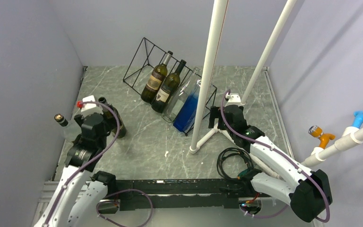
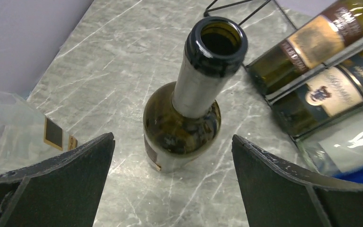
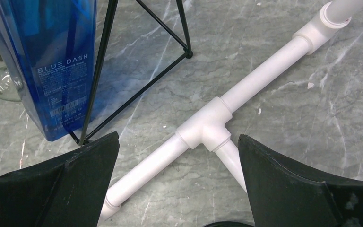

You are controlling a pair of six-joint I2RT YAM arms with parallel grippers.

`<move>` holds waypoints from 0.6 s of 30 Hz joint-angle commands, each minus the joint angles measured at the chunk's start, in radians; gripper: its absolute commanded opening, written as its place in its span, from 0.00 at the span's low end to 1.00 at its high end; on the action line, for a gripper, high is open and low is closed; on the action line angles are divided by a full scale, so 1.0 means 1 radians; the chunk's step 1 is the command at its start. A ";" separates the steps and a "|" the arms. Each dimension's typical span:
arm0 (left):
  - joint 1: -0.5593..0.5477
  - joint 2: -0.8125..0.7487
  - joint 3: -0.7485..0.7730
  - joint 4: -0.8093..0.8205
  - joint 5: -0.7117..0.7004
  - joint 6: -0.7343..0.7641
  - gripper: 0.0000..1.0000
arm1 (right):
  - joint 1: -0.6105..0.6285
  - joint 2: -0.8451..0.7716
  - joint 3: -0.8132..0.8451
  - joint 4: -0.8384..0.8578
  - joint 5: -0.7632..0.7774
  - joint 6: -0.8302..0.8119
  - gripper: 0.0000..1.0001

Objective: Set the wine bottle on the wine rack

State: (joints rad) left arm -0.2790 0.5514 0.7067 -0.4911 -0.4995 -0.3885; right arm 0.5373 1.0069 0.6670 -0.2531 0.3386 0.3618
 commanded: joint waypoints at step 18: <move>0.001 0.252 0.054 0.184 -0.214 -0.078 0.72 | -0.003 -0.113 -0.091 0.062 0.037 0.051 1.00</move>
State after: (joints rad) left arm -0.2790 0.7956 0.7177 -0.3538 -0.6769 -0.4679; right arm 0.5373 0.9253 0.5999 -0.2447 0.3550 0.3870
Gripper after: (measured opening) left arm 0.765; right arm 0.994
